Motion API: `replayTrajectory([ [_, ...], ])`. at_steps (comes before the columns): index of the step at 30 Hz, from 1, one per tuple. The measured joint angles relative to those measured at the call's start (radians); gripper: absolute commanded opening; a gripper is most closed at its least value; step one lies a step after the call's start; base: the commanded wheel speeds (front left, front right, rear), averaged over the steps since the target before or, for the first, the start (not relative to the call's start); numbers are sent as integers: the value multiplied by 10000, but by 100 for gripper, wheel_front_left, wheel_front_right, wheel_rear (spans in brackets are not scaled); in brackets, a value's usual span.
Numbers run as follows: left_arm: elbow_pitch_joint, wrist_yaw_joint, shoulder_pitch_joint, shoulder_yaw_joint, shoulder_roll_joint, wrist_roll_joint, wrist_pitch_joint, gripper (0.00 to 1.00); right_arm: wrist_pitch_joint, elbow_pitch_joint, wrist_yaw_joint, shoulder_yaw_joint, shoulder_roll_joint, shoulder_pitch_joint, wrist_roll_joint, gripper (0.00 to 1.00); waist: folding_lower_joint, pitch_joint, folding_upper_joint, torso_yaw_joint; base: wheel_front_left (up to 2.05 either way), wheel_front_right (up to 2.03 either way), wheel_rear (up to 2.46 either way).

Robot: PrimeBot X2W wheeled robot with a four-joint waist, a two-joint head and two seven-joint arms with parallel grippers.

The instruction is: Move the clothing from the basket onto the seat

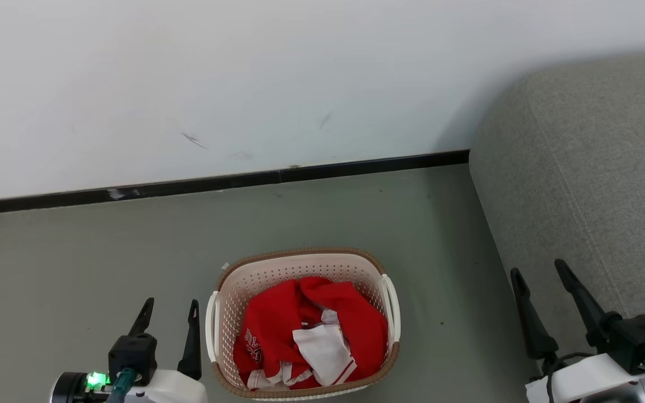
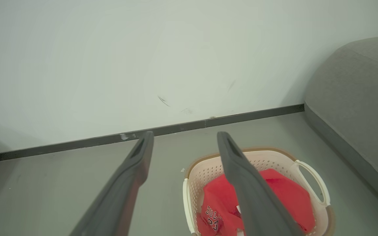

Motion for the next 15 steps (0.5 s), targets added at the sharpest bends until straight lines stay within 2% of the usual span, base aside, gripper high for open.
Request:
replayTrajectory([
  [15,1467,-165,-1214,-767,-163,115,702,100,86,-623,0,-232,2,-364,-92,100,0,1231,0,-343,0,0,0],
])
